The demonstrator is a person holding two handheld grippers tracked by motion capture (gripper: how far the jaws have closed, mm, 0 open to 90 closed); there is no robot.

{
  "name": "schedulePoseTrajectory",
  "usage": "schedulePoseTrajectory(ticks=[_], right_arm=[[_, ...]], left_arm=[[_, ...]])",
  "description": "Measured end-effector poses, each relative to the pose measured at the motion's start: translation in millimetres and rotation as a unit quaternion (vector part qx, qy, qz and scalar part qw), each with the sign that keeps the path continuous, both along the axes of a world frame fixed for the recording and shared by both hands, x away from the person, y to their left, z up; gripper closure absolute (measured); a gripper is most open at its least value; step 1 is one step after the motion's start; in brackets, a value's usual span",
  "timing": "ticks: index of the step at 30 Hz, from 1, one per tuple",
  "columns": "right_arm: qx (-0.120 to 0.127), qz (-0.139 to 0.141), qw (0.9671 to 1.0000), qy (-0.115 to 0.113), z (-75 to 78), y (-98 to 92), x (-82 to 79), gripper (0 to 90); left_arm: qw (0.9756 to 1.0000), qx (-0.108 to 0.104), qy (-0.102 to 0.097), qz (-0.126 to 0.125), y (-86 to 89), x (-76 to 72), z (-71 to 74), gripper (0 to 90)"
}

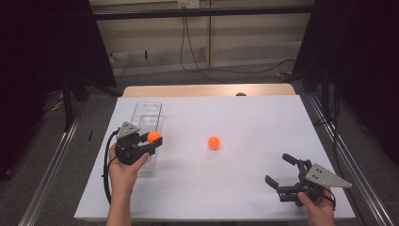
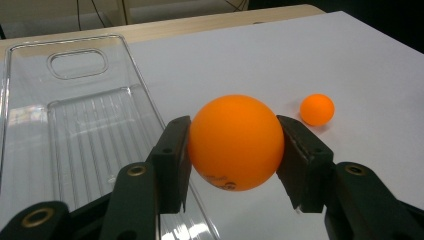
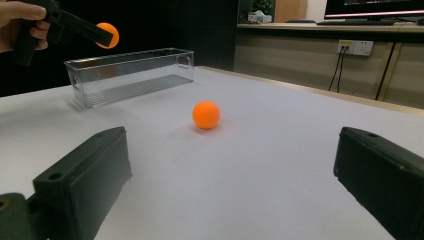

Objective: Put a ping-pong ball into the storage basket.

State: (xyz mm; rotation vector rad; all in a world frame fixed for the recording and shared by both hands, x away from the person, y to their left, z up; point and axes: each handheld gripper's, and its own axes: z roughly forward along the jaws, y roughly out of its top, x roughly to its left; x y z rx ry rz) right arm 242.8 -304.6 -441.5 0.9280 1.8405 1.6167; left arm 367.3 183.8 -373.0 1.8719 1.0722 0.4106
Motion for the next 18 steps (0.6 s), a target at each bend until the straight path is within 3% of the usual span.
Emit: schedulePoseTrajectory(ticks=[18], right_arm=[[0.000,0.000,1.0000,0.000,0.0,0.0,0.0,1.1]], left_arm=[[1.0000,0.005,-0.003,0.006,4.3,1.5,-2.7,50.9]])
